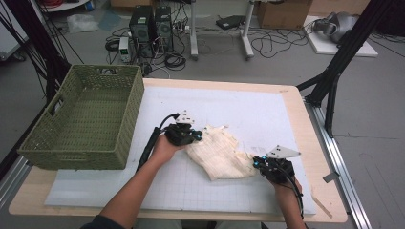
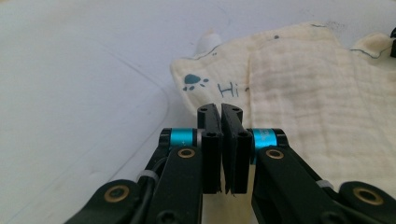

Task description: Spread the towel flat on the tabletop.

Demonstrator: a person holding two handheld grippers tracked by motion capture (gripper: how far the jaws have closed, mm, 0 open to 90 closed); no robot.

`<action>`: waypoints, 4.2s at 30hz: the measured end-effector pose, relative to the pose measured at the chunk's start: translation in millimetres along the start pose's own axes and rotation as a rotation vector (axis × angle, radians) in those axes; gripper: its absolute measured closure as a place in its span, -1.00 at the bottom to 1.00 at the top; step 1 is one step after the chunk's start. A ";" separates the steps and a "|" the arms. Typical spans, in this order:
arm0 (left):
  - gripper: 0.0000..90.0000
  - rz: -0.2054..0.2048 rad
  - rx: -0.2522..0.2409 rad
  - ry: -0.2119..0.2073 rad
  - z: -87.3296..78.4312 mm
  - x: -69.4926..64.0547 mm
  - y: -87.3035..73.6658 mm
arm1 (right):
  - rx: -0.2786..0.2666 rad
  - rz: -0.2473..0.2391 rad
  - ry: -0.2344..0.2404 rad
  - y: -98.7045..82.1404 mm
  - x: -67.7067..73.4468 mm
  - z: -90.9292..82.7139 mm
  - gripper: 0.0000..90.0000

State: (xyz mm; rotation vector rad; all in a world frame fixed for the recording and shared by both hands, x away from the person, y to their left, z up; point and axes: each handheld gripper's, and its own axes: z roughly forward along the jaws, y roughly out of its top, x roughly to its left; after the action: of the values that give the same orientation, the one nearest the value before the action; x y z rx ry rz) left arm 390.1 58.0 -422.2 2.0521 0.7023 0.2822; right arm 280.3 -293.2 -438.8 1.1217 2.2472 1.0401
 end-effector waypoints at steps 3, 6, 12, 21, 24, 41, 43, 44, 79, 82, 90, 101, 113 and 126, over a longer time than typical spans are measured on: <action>0.92 -0.017 -0.026 0.021 -20.2 3.4 -8.3 | 0.005 -0.003 -0.017 -0.8 0.5 -3.2 0.90; 0.92 -0.021 -0.032 0.039 -38.2 2.6 -21.7 | 0.012 0.002 -0.030 -1.4 0.5 -6.5 0.91; 0.92 -0.023 -0.038 0.056 -69.8 -5.1 -52.0 | 0.036 -0.014 -0.056 -4.8 5.3 -14.4 0.92; 0.92 -0.043 0.005 0.073 -97.9 -9.1 -88.4 | 0.104 -0.016 -0.093 -21.6 13.6 -32.0 0.93; 0.92 -0.050 0.004 0.072 -100.3 -8.7 -91.2 | 0.099 -0.006 -0.090 -24.5 13.6 -35.6 0.92; 0.13 -0.132 -0.042 0.132 -95.5 2.9 -83.5 | 0.029 -0.018 0.036 52.2 12.7 42.3 0.22; 0.10 -0.137 -0.042 0.137 -91.5 4.7 -81.5 | 0.035 -0.017 0.060 57.1 16.7 55.3 0.24; 0.10 -0.137 -0.038 0.136 -90.2 5.1 -80.8 | 0.042 0.004 0.078 58.8 18.4 61.6 0.26; 0.88 0.020 0.123 0.226 -39.5 1.8 -45.6 | 0.059 0.108 -0.065 35.3 -15.0 46.5 0.08; 0.88 -0.008 0.097 0.264 -38.4 13.3 -41.1 | 0.054 0.111 -0.047 37.4 -12.5 59.3 0.16; 0.87 -0.085 0.049 0.355 -35.7 41.5 -25.1 | 0.059 0.049 0.023 50.4 -6.1 71.4 0.88; 0.87 -0.061 0.019 0.360 -18.8 56.1 -6.5 | 0.064 0.063 -0.146 57.6 -17.7 80.3 0.91; -0.03 -0.159 -0.067 0.333 -19.9 62.4 -8.9 | -0.019 0.124 -0.167 54.8 -24.1 54.3 0.21; -0.29 -0.170 -0.139 0.206 -28.7 42.7 -2.5 | -0.099 0.176 -0.144 22.3 -29.9 19.5 -0.23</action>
State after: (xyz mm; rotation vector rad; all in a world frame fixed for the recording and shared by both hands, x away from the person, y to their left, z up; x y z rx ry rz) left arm 410.8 103.9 -411.5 1.8348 0.9508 0.4362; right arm 321.4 -300.1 -432.7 1.3256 1.9920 1.0887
